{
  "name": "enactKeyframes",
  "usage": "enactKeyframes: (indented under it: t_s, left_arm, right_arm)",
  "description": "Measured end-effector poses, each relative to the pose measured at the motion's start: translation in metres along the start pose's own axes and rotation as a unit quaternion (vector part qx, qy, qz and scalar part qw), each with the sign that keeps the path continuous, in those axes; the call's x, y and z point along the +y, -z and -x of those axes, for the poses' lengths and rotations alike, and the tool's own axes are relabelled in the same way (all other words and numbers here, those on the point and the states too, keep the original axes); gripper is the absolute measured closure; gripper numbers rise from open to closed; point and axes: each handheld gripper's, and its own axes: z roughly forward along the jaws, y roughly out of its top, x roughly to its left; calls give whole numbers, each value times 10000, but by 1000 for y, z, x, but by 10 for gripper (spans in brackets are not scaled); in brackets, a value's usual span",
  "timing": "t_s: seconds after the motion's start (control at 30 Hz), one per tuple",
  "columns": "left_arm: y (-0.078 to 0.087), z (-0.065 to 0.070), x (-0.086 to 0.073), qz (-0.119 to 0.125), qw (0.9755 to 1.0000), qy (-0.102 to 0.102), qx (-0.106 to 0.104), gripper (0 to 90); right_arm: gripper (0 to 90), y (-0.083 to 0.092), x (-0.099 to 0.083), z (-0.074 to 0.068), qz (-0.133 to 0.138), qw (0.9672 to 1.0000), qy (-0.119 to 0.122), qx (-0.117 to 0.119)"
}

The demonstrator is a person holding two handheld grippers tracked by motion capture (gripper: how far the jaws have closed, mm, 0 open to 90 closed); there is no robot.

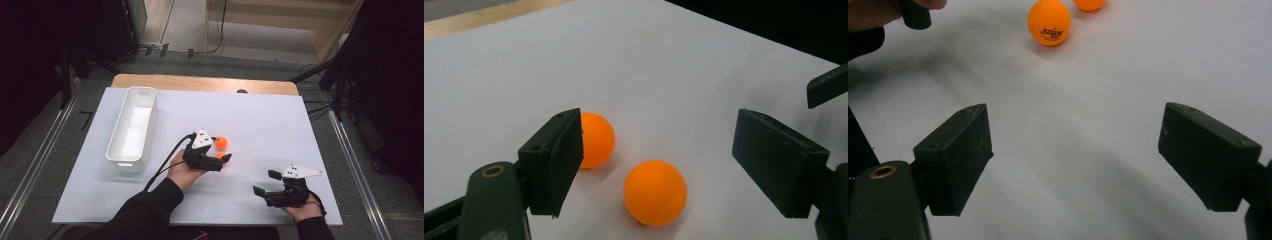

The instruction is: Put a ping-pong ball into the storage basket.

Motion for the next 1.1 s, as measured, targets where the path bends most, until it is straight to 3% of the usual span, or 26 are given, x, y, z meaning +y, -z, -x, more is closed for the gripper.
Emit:
enactKeyframes:
  t_s: [0.2,0.47,0.8,1.1]
  left_arm:
    - [-3,0,-4,-3,10000,17,-33,208]
    - [-9,3,-10,-191,9998,-110,-10,208]
    - [-13,4,-20,-217,9998,-38,-26,202]
    - [-17,5,-26,-469,9988,-132,65,202]
  right_arm:
    - [125,0,0,0,-1,10000,-9,15]
    - [125,0,0,0,-11,10000,-20,17]
    - [125,1,0,0,24,10000,-3,37]
    - [125,1,0,0,7,10000,-9,35]
